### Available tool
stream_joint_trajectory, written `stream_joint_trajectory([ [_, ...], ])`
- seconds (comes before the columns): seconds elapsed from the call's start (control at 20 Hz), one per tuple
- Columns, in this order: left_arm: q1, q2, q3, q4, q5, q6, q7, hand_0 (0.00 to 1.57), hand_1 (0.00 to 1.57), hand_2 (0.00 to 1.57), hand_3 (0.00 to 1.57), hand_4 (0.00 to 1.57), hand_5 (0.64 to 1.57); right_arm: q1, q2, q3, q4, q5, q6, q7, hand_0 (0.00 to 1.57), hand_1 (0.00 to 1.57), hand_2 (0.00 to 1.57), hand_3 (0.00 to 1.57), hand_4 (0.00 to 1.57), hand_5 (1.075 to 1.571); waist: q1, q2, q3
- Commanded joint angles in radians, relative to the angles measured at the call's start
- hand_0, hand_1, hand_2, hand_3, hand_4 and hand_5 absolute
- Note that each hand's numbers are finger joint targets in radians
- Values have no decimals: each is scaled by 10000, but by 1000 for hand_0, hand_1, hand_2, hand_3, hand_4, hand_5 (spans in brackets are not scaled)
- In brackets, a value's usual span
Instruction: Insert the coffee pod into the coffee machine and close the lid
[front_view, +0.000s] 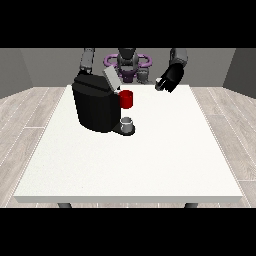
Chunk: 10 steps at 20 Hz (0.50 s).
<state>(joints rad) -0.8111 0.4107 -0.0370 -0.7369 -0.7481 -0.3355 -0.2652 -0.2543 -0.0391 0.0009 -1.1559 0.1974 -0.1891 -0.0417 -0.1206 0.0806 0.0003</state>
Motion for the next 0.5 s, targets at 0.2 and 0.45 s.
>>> stream_joint_trajectory([
  [0.2,-1054,-637,98,-279,-106,-414,1159,1331,1331,1351,1323,592,1571,142,371,492,-263,-223,37,8,0,0,0,0,0,1571,-666,-339,-1],
  [0.45,-2007,-121,1151,-3,415,-620,1521,956,956,1160,1358,517,1571,-553,184,302,-783,-164,321,166,0,0,0,0,0,1571,-1051,249,-5],
])
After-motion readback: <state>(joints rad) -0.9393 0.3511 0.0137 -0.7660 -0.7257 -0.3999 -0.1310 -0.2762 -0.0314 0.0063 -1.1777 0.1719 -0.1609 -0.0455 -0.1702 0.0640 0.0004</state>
